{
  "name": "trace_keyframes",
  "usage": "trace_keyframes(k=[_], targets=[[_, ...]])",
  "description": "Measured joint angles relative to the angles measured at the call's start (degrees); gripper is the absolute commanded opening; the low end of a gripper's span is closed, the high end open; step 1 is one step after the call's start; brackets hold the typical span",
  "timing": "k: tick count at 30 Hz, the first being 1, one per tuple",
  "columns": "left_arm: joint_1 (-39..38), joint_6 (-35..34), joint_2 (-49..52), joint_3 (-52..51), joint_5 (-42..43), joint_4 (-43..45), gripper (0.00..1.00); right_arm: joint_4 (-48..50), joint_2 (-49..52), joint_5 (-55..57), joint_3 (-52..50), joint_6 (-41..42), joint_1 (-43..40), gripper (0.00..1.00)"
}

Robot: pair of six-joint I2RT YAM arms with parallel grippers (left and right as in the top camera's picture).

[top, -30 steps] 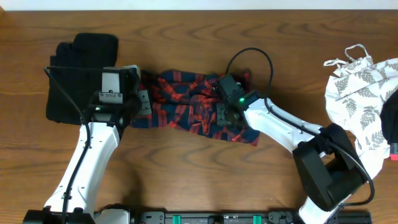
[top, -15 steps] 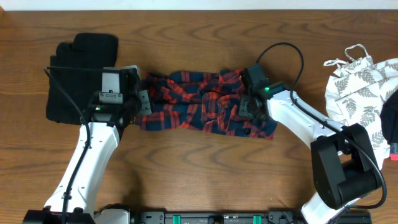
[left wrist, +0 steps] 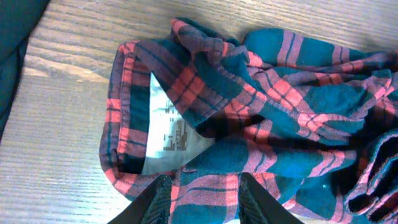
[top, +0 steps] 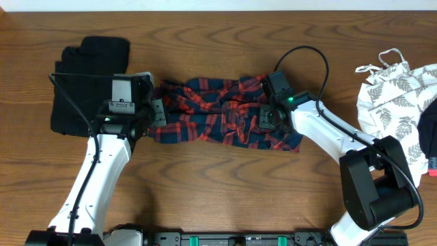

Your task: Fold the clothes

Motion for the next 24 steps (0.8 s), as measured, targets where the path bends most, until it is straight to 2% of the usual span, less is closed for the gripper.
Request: trace_keyframes(k=[4, 8, 11, 24], targets=[[0.00, 0.00, 0.00, 0.00, 0.00, -0.02, 0.36, 1.79, 0.00, -2.01, 0.00, -0.66, 0.02, 0.43], [0.00, 0.00, 0.00, 0.00, 0.00, -0.15, 0.37, 2.84, 0.02, -3.50, -0.02, -1.44, 0.42, 0.51], [0.00, 0.00, 0.00, 0.00, 0.02, -0.94, 0.37, 3.93, 0.00, -4.15, -0.02, -1.90, 0.83, 0.52], [0.00, 0.00, 0.02, 0.00, 0.00, -1.22, 0.37, 2.10, 4.17, -5.57, 1.53, 0.70, -1.73, 0.42]])
